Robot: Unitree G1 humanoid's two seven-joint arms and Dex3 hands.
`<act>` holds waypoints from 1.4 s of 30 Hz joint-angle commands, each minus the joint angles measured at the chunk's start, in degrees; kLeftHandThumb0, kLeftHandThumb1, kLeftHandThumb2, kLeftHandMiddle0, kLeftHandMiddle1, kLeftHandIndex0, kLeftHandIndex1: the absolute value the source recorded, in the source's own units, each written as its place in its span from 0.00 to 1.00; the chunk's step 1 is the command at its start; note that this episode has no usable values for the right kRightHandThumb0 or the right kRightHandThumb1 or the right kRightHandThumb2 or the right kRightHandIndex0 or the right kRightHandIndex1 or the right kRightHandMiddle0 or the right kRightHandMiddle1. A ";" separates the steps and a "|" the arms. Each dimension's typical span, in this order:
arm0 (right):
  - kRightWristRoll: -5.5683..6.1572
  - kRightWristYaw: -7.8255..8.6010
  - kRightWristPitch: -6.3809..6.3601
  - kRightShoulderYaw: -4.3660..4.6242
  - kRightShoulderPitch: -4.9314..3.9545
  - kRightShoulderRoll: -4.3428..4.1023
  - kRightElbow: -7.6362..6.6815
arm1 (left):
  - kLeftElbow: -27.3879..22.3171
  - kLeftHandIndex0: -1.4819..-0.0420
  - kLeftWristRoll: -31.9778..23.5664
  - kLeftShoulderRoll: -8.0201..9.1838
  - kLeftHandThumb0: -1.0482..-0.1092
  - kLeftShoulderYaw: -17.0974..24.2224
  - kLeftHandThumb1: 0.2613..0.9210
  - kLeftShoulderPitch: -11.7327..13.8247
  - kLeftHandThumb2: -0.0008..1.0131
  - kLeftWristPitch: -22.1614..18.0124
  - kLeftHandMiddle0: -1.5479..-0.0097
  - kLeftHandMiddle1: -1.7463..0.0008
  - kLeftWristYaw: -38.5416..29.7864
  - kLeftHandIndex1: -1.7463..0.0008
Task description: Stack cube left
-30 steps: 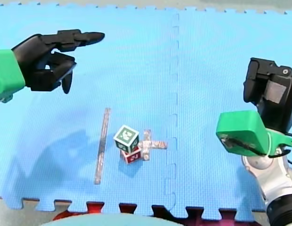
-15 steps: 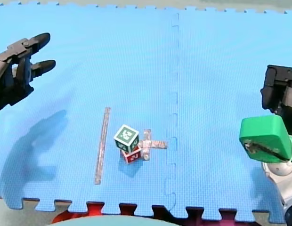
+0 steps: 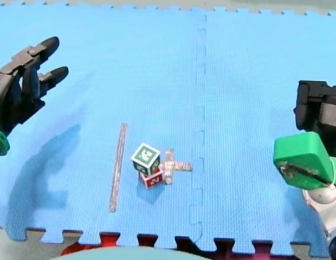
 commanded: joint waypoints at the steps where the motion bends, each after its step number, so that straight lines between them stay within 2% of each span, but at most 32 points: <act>1: 0.53 0.39 -0.63 0.05 -0.77 -0.03 1.01 | -0.14 0.83 0.20 0.01 0.00 -0.07 1.00 0.28 0.85 0.17 0.74 1.00 0.09 1.00; 5: 0.66 1.18 -0.85 0.38 -2.17 0.38 3.19 | 0.02 0.84 0.60 -0.19 0.00 -0.20 1.00 0.06 0.86 0.64 0.75 1.00 0.27 1.00; 8: 0.23 1.28 0.19 1.25 -4.22 1.85 5.39 | 0.25 0.85 0.86 -0.27 0.00 -0.26 1.00 -0.47 0.87 1.17 0.76 1.00 0.53 1.00; 13: 0.36 1.47 2.51 1.89 -7.71 3.66 9.09 | 0.73 0.85 1.25 -0.33 0.00 -0.09 1.00 -1.55 0.88 2.40 0.76 1.00 1.52 1.00; 15: 0.46 1.89 3.35 2.18 -9.00 4.28 10.18 | 0.99 0.85 1.47 -0.29 0.00 -0.08 1.00 -2.00 0.88 3.03 0.76 1.00 2.02 1.00; 19: 0.71 3.27 5.83 2.74 -12.25 5.96 12.40 | 1.70 0.85 1.94 -0.25 0.00 -0.12 1.00 -2.91 0.89 4.42 0.76 1.00 3.27 1.00; 22: 0.93 4.46 6.92 2.94 -13.90 6.32 13.43 | 2.14 0.86 2.03 -0.07 0.00 0.07 1.00 -3.65 0.90 5.34 0.76 1.00 3.50 1.00; 25: 0.87 4.92 7.96 3.33 -15.38 6.86 14.14 | 2.43 0.86 2.02 0.06 0.00 0.33 1.00 -4.41 0.91 6.10 0.76 1.00 3.55 1.00; 29: 1.15 5.43 8.92 3.44 -16.61 7.17 15.05 | 2.65 0.86 1.97 -0.09 0.00 0.67 1.00 -5.32 0.92 6.84 0.76 1.00 3.78 1.00; 36: 1.25 6.23 9.47 3.97 -17.69 7.57 15.98 | 2.90 0.85 1.79 -0.30 0.00 1.42 1.00 -6.05 0.92 7.08 0.76 1.00 4.23 1.00; 42: 1.41 6.93 9.78 4.23 -18.60 8.00 16.13 | 2.91 0.84 1.44 0.06 0.00 2.17 1.00 -6.14 0.92 7.09 0.76 1.00 3.83 1.00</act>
